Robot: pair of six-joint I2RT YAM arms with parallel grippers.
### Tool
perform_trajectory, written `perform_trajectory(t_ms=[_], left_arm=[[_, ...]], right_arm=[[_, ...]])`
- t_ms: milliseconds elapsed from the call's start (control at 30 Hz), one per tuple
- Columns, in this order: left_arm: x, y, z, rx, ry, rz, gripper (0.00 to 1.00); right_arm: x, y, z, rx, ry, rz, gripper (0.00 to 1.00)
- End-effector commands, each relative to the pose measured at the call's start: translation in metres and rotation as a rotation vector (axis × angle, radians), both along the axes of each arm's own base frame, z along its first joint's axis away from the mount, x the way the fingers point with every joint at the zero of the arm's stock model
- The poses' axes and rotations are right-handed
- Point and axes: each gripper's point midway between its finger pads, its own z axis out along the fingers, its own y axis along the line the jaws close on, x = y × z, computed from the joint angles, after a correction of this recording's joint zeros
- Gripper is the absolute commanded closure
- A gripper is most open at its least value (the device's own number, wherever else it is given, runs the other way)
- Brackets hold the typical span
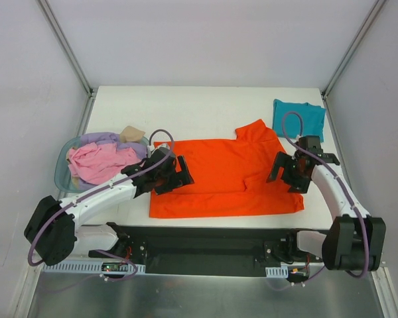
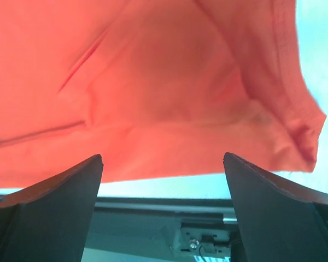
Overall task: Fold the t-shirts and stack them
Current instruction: Fold the flattened tshirt in 1/3 of the way
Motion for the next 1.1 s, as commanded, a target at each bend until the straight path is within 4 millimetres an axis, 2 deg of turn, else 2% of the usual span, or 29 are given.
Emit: perform_trajectory(t_ms=[0,33,167,300,467,533,633,733,767,867,900,933,1067], left_arm=[[0.016,0.006,0.024,0.038,-0.098,0.009,0.01],[0.018,0.009,0.024,0.053,-0.108,0.021,0.01],[0.023,0.016,0.032,0.082,-0.146,0.035,0.01],[0.026,0.026,0.037,0.119,-0.175,0.048,0.01],[0.027,0.04,0.039,0.15,-0.195,0.075,0.01],[0.028,0.043,0.043,0.146,-0.206,0.084,0.01],[0.03,0.05,0.042,0.151,-0.208,0.1,0.01],[0.029,0.055,0.039,0.147,-0.189,0.11,0.01],[0.03,0.057,0.037,0.146,-0.184,0.115,0.01],[0.028,0.057,0.035,0.136,-0.169,0.121,0.01],[0.028,0.056,0.034,0.13,-0.163,0.12,0.01],[0.026,0.054,0.031,0.126,-0.146,0.118,0.01],[0.027,0.049,0.023,0.127,-0.106,0.108,0.01]], right_arm=[[0.028,-0.019,-0.015,-0.072,0.003,-0.048,0.03],[0.03,-0.019,-0.025,-0.066,0.04,-0.055,0.03],[0.041,-0.019,-0.044,-0.049,0.091,-0.088,0.03],[0.046,-0.029,-0.044,-0.098,0.102,-0.131,0.03],[0.044,-0.026,-0.023,-0.092,0.047,-0.114,0.03],[0.041,-0.023,-0.006,-0.093,0.002,-0.084,0.03],[0.034,-0.007,0.011,-0.082,-0.042,-0.001,0.03],[0.032,0.02,0.019,-0.058,-0.068,0.093,0.03],[0.03,0.035,0.02,-0.043,-0.073,0.142,0.03],[0.035,0.064,0.014,0.02,-0.065,0.203,0.03],[0.038,0.067,0.011,0.024,-0.061,0.201,0.03],[0.041,0.066,0.008,0.014,-0.054,0.184,0.03],[0.048,0.042,-0.016,-0.131,0.036,0.101,0.03]])
